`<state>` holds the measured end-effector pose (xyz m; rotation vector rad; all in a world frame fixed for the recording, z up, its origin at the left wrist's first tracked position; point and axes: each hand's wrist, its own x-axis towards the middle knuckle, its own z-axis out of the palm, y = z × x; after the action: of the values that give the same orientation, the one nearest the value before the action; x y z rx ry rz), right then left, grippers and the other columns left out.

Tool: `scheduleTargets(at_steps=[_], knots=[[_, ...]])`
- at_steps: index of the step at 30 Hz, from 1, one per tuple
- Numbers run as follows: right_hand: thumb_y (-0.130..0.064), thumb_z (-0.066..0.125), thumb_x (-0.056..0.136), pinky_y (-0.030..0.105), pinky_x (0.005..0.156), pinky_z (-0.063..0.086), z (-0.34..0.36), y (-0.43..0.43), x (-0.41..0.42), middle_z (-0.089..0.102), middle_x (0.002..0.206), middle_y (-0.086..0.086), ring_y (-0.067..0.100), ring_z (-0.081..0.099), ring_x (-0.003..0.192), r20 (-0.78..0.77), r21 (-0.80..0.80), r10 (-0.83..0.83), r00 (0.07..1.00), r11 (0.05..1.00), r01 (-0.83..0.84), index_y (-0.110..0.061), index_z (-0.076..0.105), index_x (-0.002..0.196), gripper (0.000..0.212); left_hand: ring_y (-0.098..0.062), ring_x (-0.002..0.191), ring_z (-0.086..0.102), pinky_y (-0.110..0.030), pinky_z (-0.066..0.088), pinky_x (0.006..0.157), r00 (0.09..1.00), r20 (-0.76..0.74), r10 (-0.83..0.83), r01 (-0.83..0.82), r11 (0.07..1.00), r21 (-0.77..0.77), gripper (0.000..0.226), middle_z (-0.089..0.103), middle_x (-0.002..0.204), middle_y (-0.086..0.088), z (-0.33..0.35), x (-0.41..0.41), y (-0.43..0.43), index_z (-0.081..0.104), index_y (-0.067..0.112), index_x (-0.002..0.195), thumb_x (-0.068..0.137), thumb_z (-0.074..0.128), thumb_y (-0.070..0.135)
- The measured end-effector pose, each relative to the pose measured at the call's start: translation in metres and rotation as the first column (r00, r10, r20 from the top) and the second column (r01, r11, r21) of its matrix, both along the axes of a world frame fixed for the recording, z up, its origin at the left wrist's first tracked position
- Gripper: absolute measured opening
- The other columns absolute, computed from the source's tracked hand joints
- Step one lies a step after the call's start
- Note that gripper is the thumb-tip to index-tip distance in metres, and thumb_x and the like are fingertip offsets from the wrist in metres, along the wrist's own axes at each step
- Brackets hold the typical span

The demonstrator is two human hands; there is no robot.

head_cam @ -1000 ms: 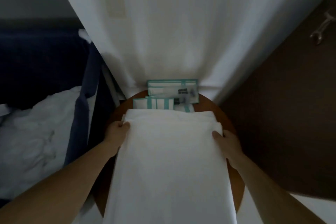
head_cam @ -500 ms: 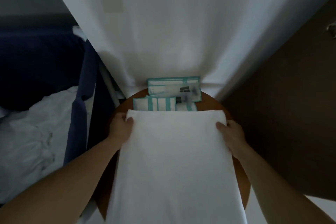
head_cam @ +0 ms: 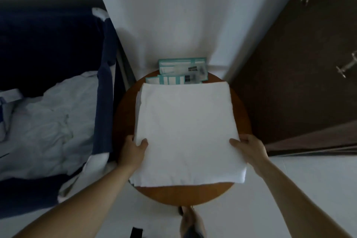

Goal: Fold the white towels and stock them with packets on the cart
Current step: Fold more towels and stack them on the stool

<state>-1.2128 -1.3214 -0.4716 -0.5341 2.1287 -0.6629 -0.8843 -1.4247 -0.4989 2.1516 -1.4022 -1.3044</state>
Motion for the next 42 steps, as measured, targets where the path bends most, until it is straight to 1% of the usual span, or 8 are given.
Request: scheduleTargets(at_steps=[7, 14, 18, 25, 30, 36, 39, 42], knots=[[-0.036, 0.072, 0.086, 0.030, 0.061, 0.046, 0.013, 0.070, 0.037, 0.062, 0.088, 0.000, 0.020, 0.060, 0.078, -0.152, 0.065, 0.131, 0.980, 0.990, -0.122, -0.016, 0.058, 0.101, 0.029, -0.033, 0.102, 0.060, -0.037, 0.049, 0.086, 0.999, 0.042, 0.009, -0.011, 0.999, 0.044, 0.052, 0.063, 0.117, -0.015, -0.007, 0.035, 0.060, 0.056, 0.002, 0.123, 0.092, 0.061, 0.044], [-0.033, 0.062, 0.094, 0.040, 0.069, 0.052, 0.016, 0.068, 0.038, 0.063, 0.090, 0.011, 0.027, 0.060, 0.078, -0.061, -0.197, 0.023, 0.998, 0.980, -0.035, -0.011, 0.061, 0.097, 0.023, -0.033, 0.093, 0.058, -0.041, 0.046, 0.082, 0.992, 0.079, -0.097, 0.100, 0.994, -0.043, 0.042, 0.060, 0.098, -0.015, -0.002, 0.038, 0.059, 0.055, 0.001, 0.105, 0.104, 0.041, 0.040], [-0.036, 0.049, 0.100, 0.034, 0.062, 0.040, -0.001, 0.071, 0.031, 0.057, 0.081, 0.009, 0.024, 0.052, 0.070, -0.163, -0.058, 0.099, 0.982, 0.992, -0.109, -0.013, 0.057, 0.086, 0.029, -0.031, 0.087, 0.058, -0.039, 0.046, 0.078, 0.976, 0.180, -0.123, 0.132, 0.990, -0.043, 0.043, 0.062, 0.093, -0.015, -0.009, 0.039, 0.067, 0.052, 0.006, 0.095, 0.103, 0.037, 0.045], [-0.063, 0.061, 0.083, 0.036, 0.070, 0.048, -0.031, 0.070, 0.030, 0.056, 0.100, 0.004, 0.025, 0.058, 0.085, -0.240, 0.117, 0.046, 0.970, 0.993, -0.018, -0.015, 0.050, 0.109, 0.056, -0.034, 0.104, 0.058, -0.040, 0.050, 0.089, 0.995, 0.024, 0.095, -0.096, 0.994, 0.059, 0.053, 0.057, 0.119, -0.015, -0.019, 0.026, 0.065, 0.047, 0.001, 0.128, 0.093, 0.062, 0.039], [-0.055, 0.067, 0.083, 0.034, 0.056, 0.058, -0.021, 0.055, 0.022, 0.060, 0.098, 0.006, 0.021, 0.059, 0.080, -0.091, 0.155, 0.050, 0.995, 0.987, -0.035, -0.012, 0.060, 0.105, 0.049, -0.032, 0.103, 0.059, -0.036, 0.049, 0.083, 0.998, 0.042, 0.046, -0.050, 0.991, 0.123, 0.058, 0.060, 0.120, -0.016, -0.004, 0.019, 0.055, 0.051, -0.002, 0.126, 0.089, 0.069, 0.039], [-0.051, 0.072, 0.081, 0.031, 0.057, 0.050, -0.012, 0.041, 0.017, 0.056, 0.091, 0.006, 0.020, 0.055, 0.074, 0.052, 0.228, -0.049, 0.997, 0.973, 0.036, -0.007, 0.054, 0.112, 0.057, -0.032, 0.103, 0.060, -0.041, 0.054, 0.090, 0.997, 0.071, 0.005, -0.020, 0.977, 0.211, 0.058, 0.061, 0.122, -0.017, 0.005, 0.021, 0.044, 0.052, -0.001, 0.127, 0.088, 0.070, 0.037], [-0.052, 0.072, 0.081, 0.032, 0.068, 0.049, -0.012, 0.033, 0.017, 0.055, 0.094, 0.005, 0.021, 0.054, 0.079, 0.200, 0.215, -0.097, 0.975, 0.975, 0.053, -0.010, 0.051, 0.113, 0.056, -0.033, 0.105, 0.061, -0.042, 0.054, 0.090, 0.997, 0.083, 0.005, -0.025, 0.971, 0.239, 0.062, 0.061, 0.122, -0.016, 0.006, 0.022, 0.043, 0.050, 0.000, 0.130, 0.086, 0.072, 0.038], [-0.054, 0.078, 0.074, 0.051, 0.094, 0.049, -0.013, 0.025, 0.012, 0.063, 0.110, 0.007, 0.033, 0.059, 0.102, 0.306, 0.135, -0.153, 0.940, 0.984, 0.116, -0.013, 0.057, 0.115, 0.062, -0.033, 0.107, 0.060, -0.037, 0.053, 0.088, 0.998, 0.066, 0.007, -0.024, 0.965, 0.262, 0.067, 0.059, 0.126, -0.016, 0.006, 0.021, 0.039, 0.048, 0.000, 0.134, 0.086, 0.073, 0.039]])
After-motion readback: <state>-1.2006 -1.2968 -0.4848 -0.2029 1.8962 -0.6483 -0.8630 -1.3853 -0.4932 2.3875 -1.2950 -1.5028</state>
